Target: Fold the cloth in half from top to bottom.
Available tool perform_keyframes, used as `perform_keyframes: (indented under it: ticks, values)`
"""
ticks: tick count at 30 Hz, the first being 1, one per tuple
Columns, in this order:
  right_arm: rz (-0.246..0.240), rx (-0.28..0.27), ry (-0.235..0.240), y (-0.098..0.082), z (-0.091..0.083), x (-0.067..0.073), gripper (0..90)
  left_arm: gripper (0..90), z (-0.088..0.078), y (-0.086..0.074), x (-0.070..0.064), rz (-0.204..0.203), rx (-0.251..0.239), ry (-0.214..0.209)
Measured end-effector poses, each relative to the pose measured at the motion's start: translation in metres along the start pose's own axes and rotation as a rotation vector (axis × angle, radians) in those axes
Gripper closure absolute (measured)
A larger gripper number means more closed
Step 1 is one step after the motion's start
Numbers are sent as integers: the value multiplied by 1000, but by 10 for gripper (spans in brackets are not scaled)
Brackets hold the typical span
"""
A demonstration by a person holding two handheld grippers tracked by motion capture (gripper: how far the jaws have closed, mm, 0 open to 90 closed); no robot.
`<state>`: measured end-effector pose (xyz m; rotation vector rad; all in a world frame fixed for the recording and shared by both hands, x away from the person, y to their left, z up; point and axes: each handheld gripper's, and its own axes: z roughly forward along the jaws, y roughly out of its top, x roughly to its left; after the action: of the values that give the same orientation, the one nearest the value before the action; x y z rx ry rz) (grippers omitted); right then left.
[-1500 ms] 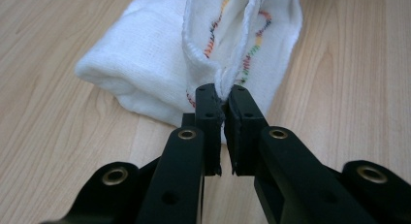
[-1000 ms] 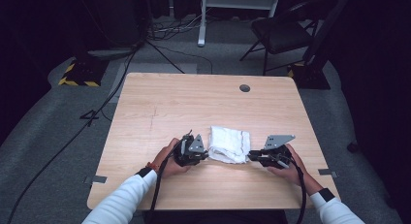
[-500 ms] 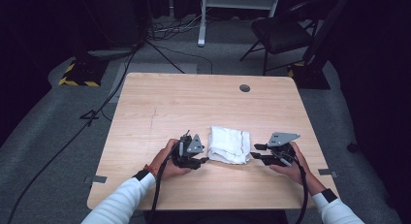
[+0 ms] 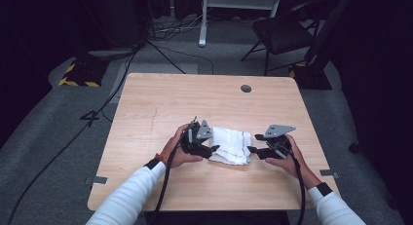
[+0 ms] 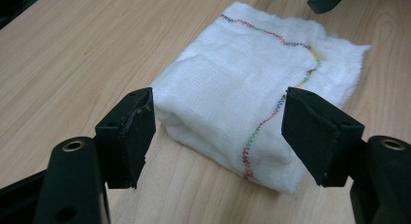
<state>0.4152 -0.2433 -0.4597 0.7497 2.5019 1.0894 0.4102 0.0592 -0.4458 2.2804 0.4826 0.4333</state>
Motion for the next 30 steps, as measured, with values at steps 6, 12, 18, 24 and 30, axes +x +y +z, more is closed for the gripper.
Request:
perform_keyframes:
  ticks: [6,12,18,24,30]
  values:
    - [-13,52,3,-4,13,4,367,281,19,-9,-4,24,74,-19]
    - [-23,91,4,-11,21,8,356,276,28,-20,-10,20,114,-36]
    - [-44,91,-24,-10,18,9,339,254,19,-18,-11,42,98,-10]
    - [-38,62,-29,-8,5,8,337,209,0,-23,-6,15,95,-8]
    - [-40,43,-32,-10,-11,6,334,182,-20,-35,0,4,96,24]
